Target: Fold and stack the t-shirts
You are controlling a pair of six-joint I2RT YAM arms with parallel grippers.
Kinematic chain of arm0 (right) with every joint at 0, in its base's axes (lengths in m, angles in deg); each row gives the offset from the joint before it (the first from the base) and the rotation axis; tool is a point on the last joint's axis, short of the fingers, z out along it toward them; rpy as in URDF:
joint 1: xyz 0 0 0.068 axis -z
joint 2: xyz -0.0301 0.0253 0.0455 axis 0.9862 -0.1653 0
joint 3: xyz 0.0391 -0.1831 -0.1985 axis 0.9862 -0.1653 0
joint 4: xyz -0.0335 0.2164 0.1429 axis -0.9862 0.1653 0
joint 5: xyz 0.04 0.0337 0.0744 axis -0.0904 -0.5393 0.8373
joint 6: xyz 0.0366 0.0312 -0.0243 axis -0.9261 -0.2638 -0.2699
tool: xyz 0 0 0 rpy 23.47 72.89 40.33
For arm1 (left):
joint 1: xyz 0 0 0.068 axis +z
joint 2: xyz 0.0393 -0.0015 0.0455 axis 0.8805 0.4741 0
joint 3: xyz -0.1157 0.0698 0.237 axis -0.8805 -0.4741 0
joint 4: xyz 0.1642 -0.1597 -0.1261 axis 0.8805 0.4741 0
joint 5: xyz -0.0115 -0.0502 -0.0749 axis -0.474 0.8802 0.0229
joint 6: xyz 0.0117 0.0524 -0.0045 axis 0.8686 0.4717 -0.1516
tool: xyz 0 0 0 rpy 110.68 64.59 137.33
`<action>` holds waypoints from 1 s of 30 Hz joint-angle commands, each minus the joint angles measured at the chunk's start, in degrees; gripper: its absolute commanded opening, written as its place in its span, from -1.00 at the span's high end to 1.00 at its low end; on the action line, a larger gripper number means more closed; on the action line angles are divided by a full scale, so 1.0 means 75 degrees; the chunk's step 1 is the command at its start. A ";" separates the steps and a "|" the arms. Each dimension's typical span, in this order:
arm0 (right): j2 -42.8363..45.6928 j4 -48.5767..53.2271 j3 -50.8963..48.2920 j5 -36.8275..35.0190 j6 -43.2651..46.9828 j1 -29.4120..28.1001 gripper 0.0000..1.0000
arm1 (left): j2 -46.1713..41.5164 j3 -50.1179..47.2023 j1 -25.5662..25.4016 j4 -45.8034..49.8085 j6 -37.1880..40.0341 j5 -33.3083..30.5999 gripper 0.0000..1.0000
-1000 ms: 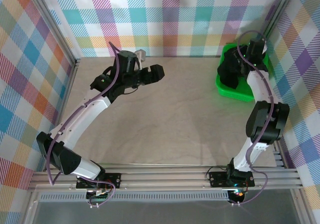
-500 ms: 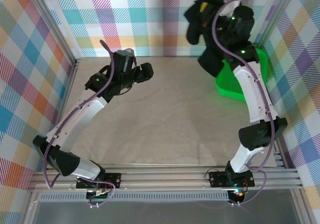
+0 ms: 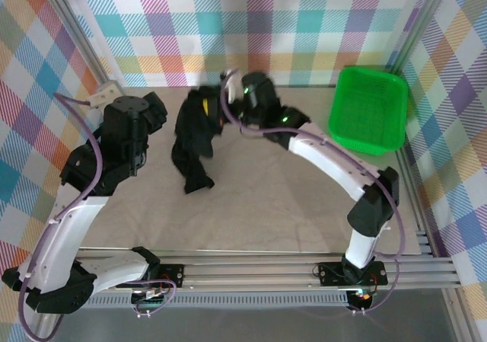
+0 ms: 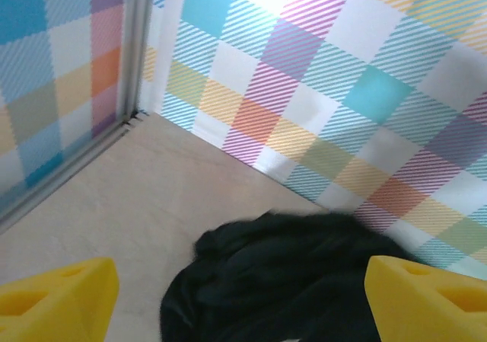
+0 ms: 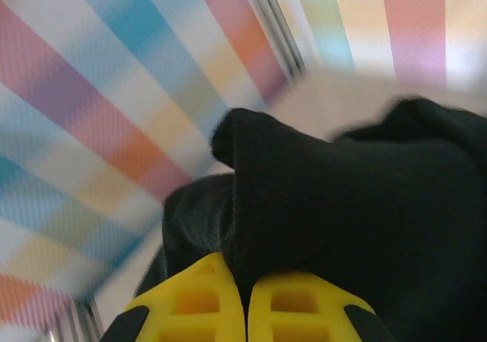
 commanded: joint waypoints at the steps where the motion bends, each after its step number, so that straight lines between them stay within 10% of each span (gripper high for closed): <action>1: 0.0373 -0.0707 -0.1160 -0.0245 -0.0788 0.0424 1.00 | 0.0064 -0.0354 0.0112 0.0672 -0.0169 0.0254 -0.69; 11: 0.1434 0.0034 -0.0748 0.0413 -0.0218 0.1903 1.00 | 0.0464 -0.1136 0.0149 0.0136 -0.0487 0.2825 -0.62; 25: 0.0853 0.0859 0.1792 0.2766 0.0654 0.1430 1.00 | 0.0800 -0.0779 0.0149 0.0233 -0.0656 0.1766 -0.66; 30: -0.0072 0.1275 0.1434 0.4013 0.0500 0.0400 0.11 | 0.0475 -0.0819 0.0171 0.0533 -0.0666 0.0823 -0.69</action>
